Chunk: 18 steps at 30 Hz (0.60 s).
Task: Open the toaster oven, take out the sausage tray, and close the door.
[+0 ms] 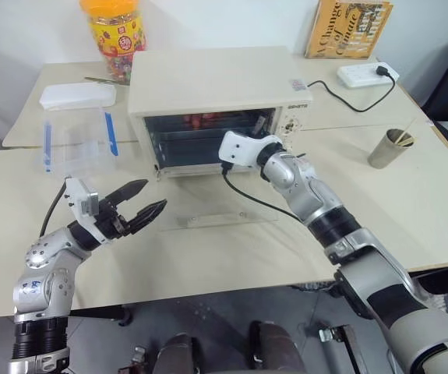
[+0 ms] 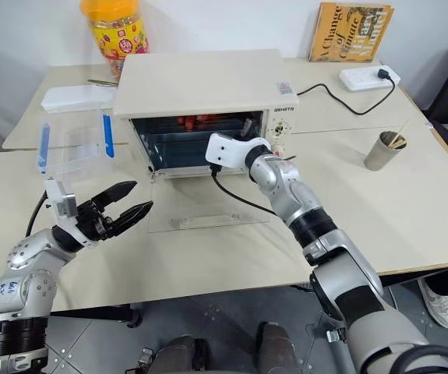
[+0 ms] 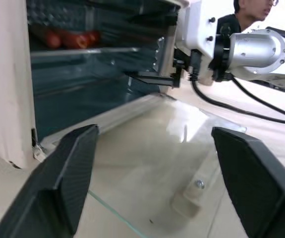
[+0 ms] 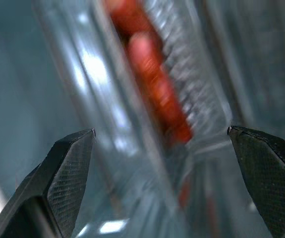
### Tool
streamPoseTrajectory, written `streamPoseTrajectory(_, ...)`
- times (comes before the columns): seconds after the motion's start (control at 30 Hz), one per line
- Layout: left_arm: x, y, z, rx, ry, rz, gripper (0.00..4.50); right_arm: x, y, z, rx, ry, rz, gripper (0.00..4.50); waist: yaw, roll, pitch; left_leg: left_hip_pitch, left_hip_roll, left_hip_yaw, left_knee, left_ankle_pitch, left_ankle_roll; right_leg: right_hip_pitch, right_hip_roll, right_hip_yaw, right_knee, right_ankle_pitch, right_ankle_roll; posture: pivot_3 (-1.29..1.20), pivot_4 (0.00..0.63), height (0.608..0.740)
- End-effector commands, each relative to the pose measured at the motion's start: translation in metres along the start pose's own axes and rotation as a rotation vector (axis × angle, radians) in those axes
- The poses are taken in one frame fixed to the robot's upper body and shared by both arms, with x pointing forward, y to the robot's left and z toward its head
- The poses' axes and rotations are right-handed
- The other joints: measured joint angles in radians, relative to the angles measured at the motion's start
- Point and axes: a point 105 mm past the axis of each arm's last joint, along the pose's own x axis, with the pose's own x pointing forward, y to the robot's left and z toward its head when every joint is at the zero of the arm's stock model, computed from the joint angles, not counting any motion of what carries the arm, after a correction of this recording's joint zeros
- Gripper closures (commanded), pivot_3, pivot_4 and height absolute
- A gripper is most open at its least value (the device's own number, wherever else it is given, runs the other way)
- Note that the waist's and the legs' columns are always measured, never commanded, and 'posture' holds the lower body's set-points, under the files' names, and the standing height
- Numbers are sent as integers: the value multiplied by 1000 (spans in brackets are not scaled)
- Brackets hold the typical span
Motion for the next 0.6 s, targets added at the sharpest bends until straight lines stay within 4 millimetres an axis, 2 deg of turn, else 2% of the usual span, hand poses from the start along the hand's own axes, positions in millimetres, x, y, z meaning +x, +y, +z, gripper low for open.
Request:
streamPoseTrajectory(0.03, 0, -5, 9, 24, -22, -10, 709, 11, -5, 15, -29, -37, -40, 184, -1, 0, 0, 0, 0, 0, 0, 0, 0, 0, 0, 0, 0, 0, 0, 0, 150, 740)
streamPoseTrajectory(0.1, 1, -7, 9, 22, -24, -14, 683, 18, -4, 21, -42, -38, -45, 599, -6, 0, 0, 0, 0, 0, 0, 0, 0, 0, 0, 0, 0, 0, 0, 0, 150, 740)
streamPoseTrajectory(0.17, 1, -7, 9, 22, -24, -16, 683, 22, -5, 24, -44, -36, -55, 1225, -11, 0, 0, 0, 0, 0, -1, 0, 0, 0, 1, 0, 0, 0, 0, 0, 150, 740)
streamPoseTrajectory(0.47, 5, -4, 17, 35, -29, -32, 683, 25, 1, 24, -45, -43, -42, 4283, -22, 0, 0, 0, 0, -1, -3, 0, -1, 0, 1, 0, 0, 0, 0, 0, 150, 740)
streamPoseTrajectory(0.6, 17, 2, 31, 48, -51, -79, 683, 25, -16, 32, -57, -92, -78, 4358, -24, -1, 0, -1, 0, -2, -3, 1, -2, 0, 1, -1, 0, 0, 0, 0, 150, 740)
